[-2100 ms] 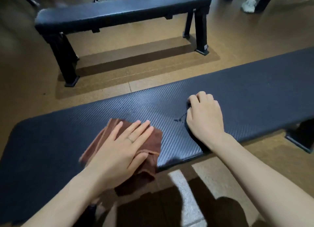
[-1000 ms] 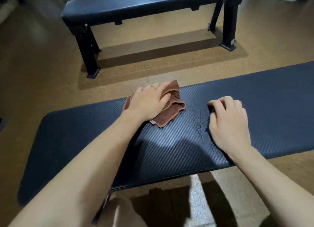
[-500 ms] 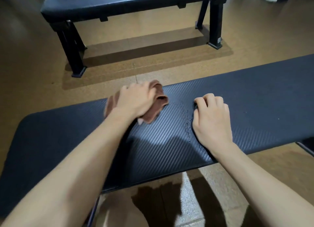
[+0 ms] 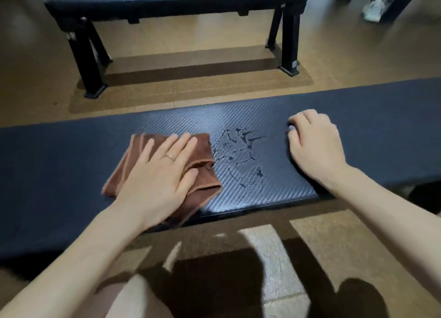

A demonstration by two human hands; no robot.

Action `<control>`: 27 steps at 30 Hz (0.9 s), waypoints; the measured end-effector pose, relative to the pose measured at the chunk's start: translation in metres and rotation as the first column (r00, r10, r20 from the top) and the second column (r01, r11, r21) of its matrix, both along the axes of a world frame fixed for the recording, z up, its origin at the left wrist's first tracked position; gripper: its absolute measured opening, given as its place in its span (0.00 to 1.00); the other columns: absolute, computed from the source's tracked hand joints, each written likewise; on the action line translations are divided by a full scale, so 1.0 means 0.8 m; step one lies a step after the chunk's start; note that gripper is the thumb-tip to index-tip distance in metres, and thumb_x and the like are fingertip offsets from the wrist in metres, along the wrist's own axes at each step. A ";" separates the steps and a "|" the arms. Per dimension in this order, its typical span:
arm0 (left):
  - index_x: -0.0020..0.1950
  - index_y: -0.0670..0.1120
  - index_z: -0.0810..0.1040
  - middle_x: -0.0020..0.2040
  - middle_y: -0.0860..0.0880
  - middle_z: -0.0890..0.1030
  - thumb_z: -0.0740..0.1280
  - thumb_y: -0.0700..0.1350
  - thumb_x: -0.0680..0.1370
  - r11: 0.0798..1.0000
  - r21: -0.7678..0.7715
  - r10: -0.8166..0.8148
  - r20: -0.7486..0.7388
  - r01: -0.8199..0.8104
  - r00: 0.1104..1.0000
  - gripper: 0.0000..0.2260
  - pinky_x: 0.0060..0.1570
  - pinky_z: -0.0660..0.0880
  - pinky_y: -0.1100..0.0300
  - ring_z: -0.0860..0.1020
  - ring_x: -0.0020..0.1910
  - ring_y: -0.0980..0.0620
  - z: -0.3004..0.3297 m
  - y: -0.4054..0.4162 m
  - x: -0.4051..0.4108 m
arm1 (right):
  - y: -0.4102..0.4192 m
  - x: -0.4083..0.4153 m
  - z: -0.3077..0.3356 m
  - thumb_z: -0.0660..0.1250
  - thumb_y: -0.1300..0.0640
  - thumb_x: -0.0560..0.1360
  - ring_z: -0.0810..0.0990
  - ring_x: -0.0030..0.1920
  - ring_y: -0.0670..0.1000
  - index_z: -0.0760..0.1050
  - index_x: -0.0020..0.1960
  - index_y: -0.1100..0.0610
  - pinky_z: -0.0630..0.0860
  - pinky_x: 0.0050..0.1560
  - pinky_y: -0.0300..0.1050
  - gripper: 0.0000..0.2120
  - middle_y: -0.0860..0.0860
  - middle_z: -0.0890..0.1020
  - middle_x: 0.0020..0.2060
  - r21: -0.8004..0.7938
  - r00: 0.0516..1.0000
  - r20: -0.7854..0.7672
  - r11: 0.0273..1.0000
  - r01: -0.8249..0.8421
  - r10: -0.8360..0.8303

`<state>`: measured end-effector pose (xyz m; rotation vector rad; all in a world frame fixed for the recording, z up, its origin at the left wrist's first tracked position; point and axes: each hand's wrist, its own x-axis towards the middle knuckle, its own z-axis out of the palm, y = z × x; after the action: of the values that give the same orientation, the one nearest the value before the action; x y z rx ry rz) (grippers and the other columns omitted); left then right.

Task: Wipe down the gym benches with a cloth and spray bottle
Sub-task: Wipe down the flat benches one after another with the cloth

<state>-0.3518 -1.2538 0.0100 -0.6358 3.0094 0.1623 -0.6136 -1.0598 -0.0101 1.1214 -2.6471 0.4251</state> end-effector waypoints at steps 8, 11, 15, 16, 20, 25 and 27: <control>0.85 0.50 0.48 0.85 0.52 0.50 0.47 0.58 0.86 0.996 -0.004 -0.086 -0.018 0.086 0.996 0.28 0.81 0.43 0.45 0.47 0.84 0.51 -0.011 0.093 -0.150 | 0.006 -0.004 -0.010 0.57 0.55 0.81 0.75 0.56 0.62 0.78 0.59 0.58 0.72 0.55 0.58 0.14 0.56 0.79 0.56 -0.057 1.000 -0.006 0.998 -0.031 0.030; 0.85 0.51 0.47 0.85 0.54 0.48 0.47 0.59 0.86 0.992 -0.010 -0.123 -0.002 0.123 0.992 0.29 0.81 0.43 0.46 0.46 0.83 0.54 -0.007 0.106 -0.138 | 0.012 -0.003 -0.009 0.58 0.56 0.81 0.75 0.56 0.61 0.78 0.59 0.58 0.72 0.55 0.58 0.13 0.57 0.79 0.56 -0.065 0.999 0.006 0.997 -0.043 0.044; 0.85 0.56 0.45 0.84 0.59 0.44 0.46 0.63 0.84 0.984 -0.005 -0.177 0.005 0.177 0.984 0.30 0.81 0.41 0.51 0.41 0.82 0.60 -0.004 0.117 -0.028 | 0.011 -0.001 -0.010 0.57 0.56 0.80 0.76 0.52 0.62 0.78 0.57 0.59 0.73 0.53 0.57 0.14 0.57 0.80 0.53 -0.059 0.999 -0.018 0.997 -0.047 0.046; 0.85 0.56 0.46 0.84 0.60 0.44 0.47 0.63 0.84 0.983 -0.020 -0.183 0.011 0.183 0.983 0.30 0.81 0.41 0.52 0.42 0.82 0.60 -0.004 0.119 -0.007 | 0.011 0.000 -0.011 0.56 0.55 0.80 0.76 0.52 0.61 0.78 0.56 0.59 0.73 0.53 0.57 0.14 0.57 0.80 0.53 -0.062 0.999 -0.025 0.997 -0.046 0.045; 0.85 0.56 0.47 0.84 0.60 0.47 0.46 0.66 0.84 0.985 -0.071 -0.158 0.008 0.158 0.987 0.32 0.81 0.41 0.53 0.44 0.83 0.60 -0.007 0.118 -0.011 | 0.012 0.000 -0.014 0.56 0.55 0.80 0.76 0.52 0.61 0.78 0.55 0.59 0.71 0.53 0.57 0.14 0.57 0.79 0.52 -0.063 0.998 -0.038 0.997 -0.045 0.043; 0.84 0.52 0.56 0.84 0.55 0.55 0.45 0.64 0.82 0.990 -0.001 -0.142 -0.049 0.143 0.989 0.32 0.81 0.47 0.52 0.53 0.83 0.54 -0.006 0.098 -0.137 | 0.012 0.001 -0.008 0.54 0.55 0.80 0.77 0.56 0.60 0.78 0.60 0.58 0.71 0.57 0.57 0.17 0.56 0.79 0.55 -0.042 0.999 0.010 0.998 -0.046 0.047; 0.84 0.50 0.56 0.84 0.53 0.55 0.47 0.62 0.84 0.994 -0.010 -0.109 -0.059 0.109 0.992 0.31 0.81 0.48 0.49 0.52 0.83 0.53 -0.007 0.095 -0.168 | 0.016 0.001 -0.006 0.56 0.56 0.81 0.76 0.58 0.60 0.78 0.62 0.58 0.70 0.60 0.57 0.17 0.56 0.79 0.58 -0.039 0.998 0.036 0.998 -0.053 0.054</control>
<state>-0.4861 -1.1777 0.0044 -0.4741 3.0932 0.1681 -0.6131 -1.0473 -0.0145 1.1857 -2.6337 0.5096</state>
